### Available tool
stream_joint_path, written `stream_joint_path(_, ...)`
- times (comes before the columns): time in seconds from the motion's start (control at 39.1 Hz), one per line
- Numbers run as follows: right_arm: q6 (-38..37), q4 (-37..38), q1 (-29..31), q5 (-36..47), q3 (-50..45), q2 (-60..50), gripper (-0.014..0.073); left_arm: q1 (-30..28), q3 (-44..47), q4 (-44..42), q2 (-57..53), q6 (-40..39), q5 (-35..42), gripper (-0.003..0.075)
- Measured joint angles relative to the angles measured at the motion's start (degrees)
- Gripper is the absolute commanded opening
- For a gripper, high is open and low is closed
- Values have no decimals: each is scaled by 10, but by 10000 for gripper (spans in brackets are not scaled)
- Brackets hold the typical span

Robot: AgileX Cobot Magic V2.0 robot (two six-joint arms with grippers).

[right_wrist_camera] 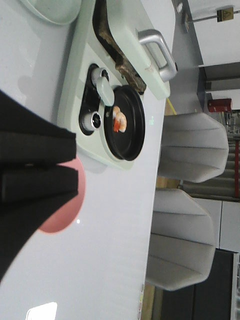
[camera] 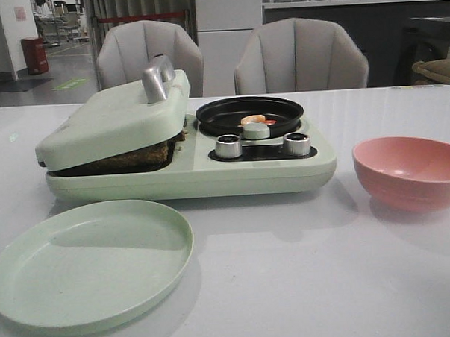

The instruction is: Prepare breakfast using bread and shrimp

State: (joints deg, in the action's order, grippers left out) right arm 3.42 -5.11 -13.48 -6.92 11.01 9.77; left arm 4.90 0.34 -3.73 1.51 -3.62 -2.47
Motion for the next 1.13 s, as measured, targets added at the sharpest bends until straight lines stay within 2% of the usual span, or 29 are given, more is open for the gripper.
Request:
stream_joint_path(0.23, -19, 21, 43, 26, -54, -75, 142, 0, 0, 0, 0, 0, 0, 114)
stream_joint_path(0.46, -20, 22, 53, 55, -122, -103, 142, 0, 0, 0, 0, 0, 0, 114)
stream_joint_path(1.13, -22, 22, 53, 69, -125, -103, 142, 0, 0, 0, 0, 0, 0, 114)
